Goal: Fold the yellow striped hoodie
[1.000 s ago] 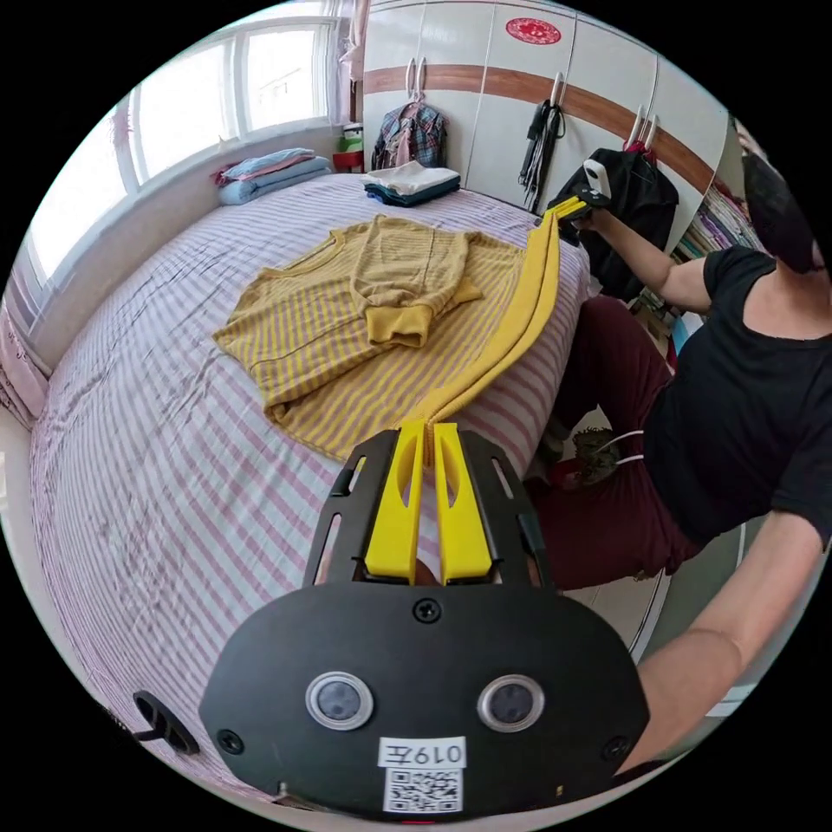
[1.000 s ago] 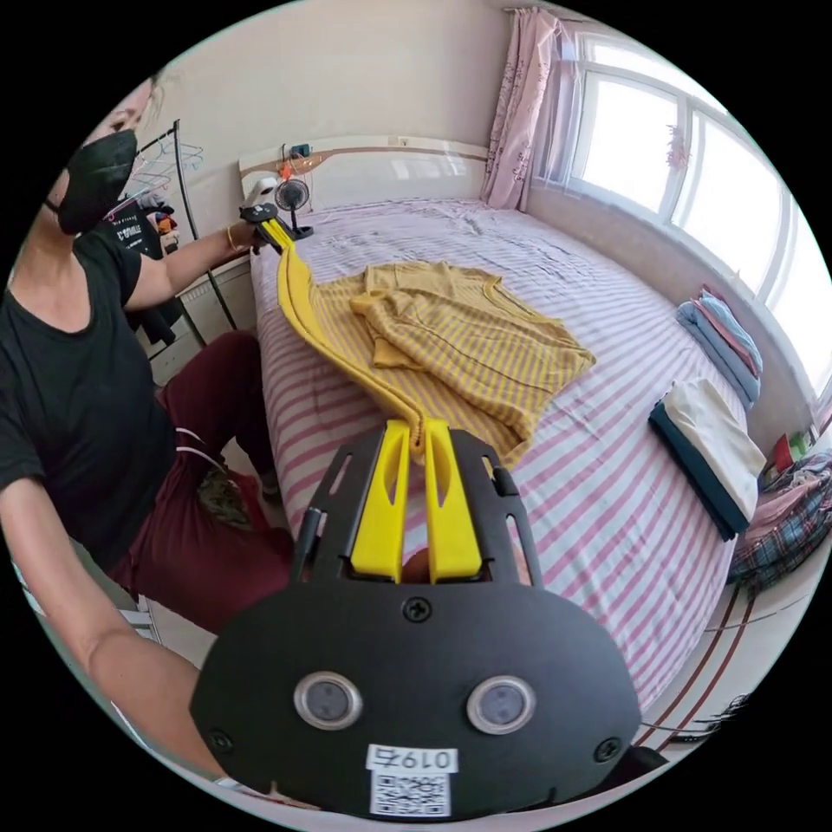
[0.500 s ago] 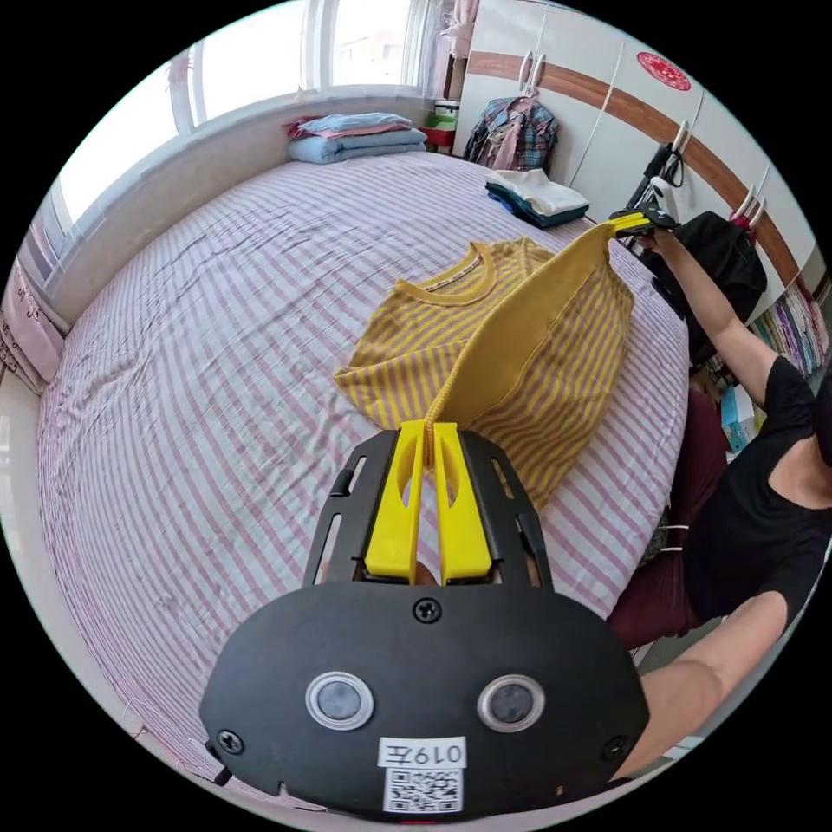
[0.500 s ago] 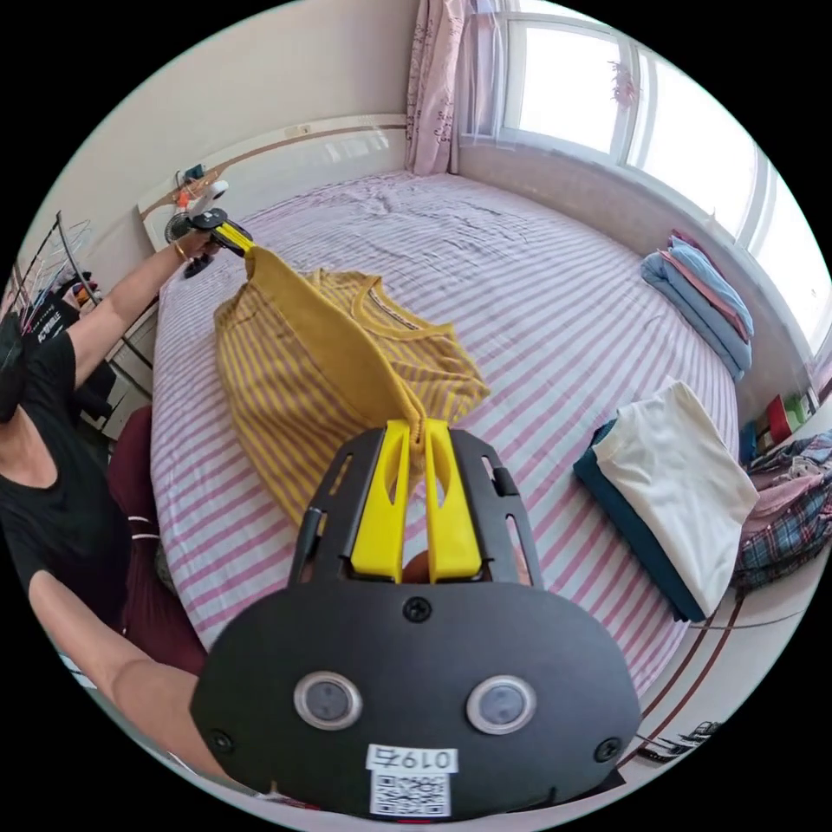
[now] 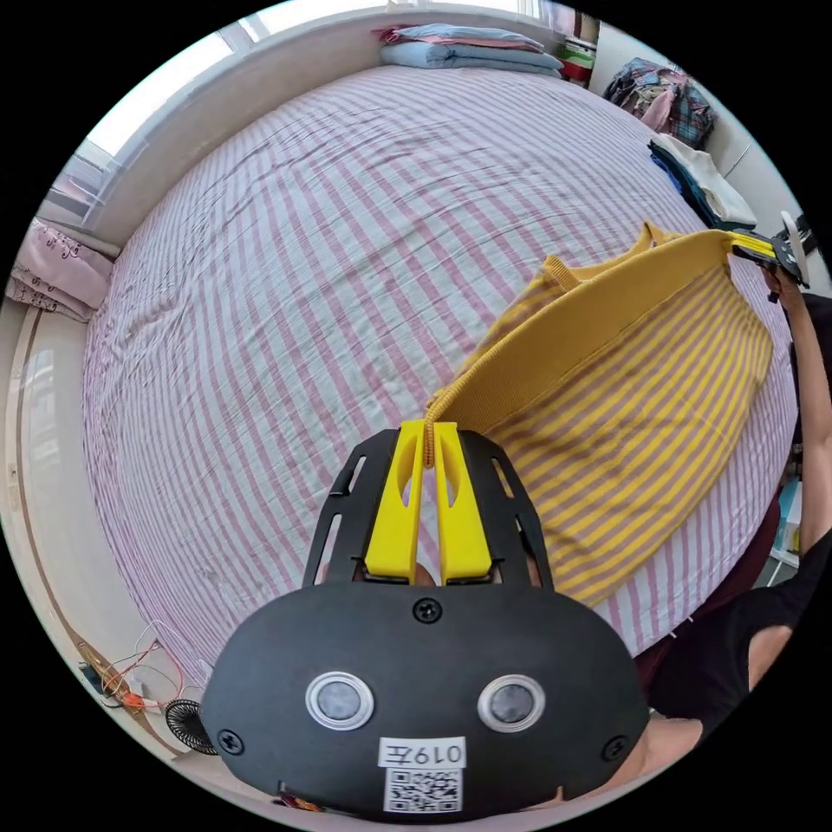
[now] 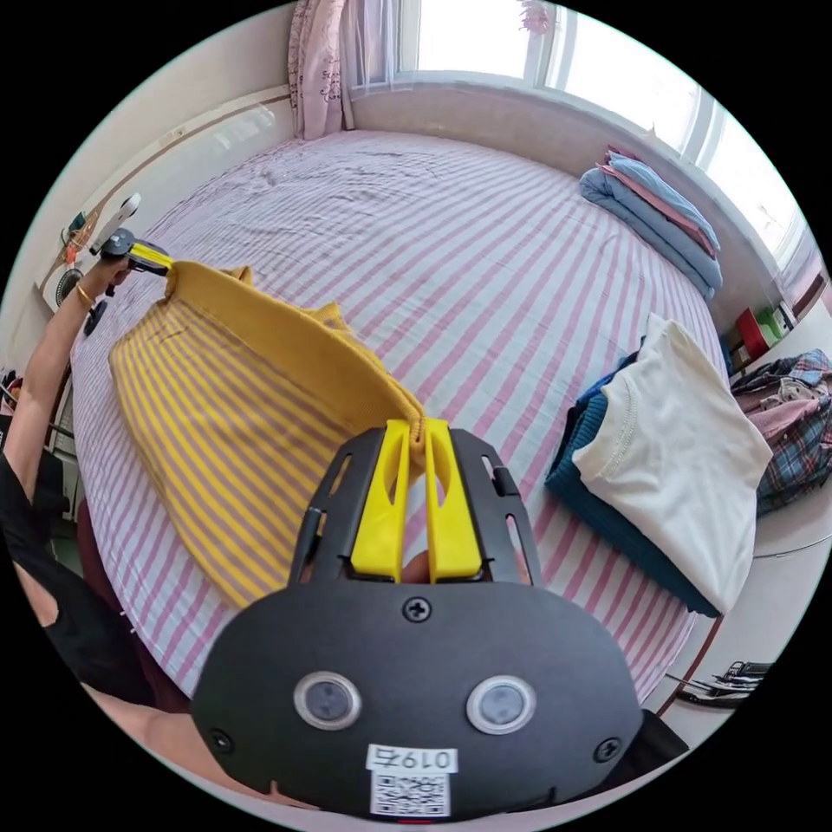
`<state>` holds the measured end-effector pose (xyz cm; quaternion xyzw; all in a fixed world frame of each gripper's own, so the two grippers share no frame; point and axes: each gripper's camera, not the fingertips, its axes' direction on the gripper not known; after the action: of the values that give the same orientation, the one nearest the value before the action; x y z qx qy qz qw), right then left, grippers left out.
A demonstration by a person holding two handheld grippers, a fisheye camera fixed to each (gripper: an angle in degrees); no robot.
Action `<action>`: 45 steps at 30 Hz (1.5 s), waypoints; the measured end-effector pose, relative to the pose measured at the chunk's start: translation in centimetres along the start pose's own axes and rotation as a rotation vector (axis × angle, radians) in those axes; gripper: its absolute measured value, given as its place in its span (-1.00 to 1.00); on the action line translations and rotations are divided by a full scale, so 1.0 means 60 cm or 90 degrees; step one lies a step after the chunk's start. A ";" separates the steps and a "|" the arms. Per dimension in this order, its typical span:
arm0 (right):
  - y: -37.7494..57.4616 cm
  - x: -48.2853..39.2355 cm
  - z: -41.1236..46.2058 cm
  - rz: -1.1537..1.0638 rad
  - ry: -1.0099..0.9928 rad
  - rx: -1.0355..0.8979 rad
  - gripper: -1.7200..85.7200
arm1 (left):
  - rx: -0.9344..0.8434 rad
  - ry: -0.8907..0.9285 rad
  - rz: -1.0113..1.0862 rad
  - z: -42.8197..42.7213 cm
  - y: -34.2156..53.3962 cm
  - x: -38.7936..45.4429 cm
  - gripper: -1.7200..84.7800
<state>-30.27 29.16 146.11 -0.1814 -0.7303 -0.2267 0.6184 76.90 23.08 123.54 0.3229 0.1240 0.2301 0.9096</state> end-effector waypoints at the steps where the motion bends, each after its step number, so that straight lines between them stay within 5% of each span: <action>1: -0.012 0.001 0.010 0.007 0.001 -0.004 -0.94 | -0.006 -0.006 -0.004 0.005 -0.007 0.003 -0.94; 22: -0.079 -0.016 0.130 0.110 0.051 -0.043 -0.77 | -0.054 -0.138 -0.106 0.103 -0.086 0.053 -0.80; 25: -0.069 -0.027 0.133 0.116 0.067 -0.045 -0.77 | -0.046 -0.172 -0.108 0.099 -0.066 0.051 -0.77; 32: -0.015 -0.105 0.091 0.084 0.130 -0.005 -0.83 | 0.056 -0.042 -0.206 0.060 0.052 -0.024 -0.78; 37: 0.043 -0.206 0.054 0.065 0.121 0.088 -0.86 | 0.112 -0.134 -0.266 0.028 0.149 -0.045 -0.88; 45: 0.191 -0.368 0.047 0.086 -0.037 0.234 -0.98 | 0.396 0.207 -0.163 0.006 0.400 0.057 -0.93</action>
<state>-22.58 40.60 125.18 -0.1205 -0.7630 -0.0419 0.6337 71.87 41.04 139.00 0.5248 0.3702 0.1144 0.7579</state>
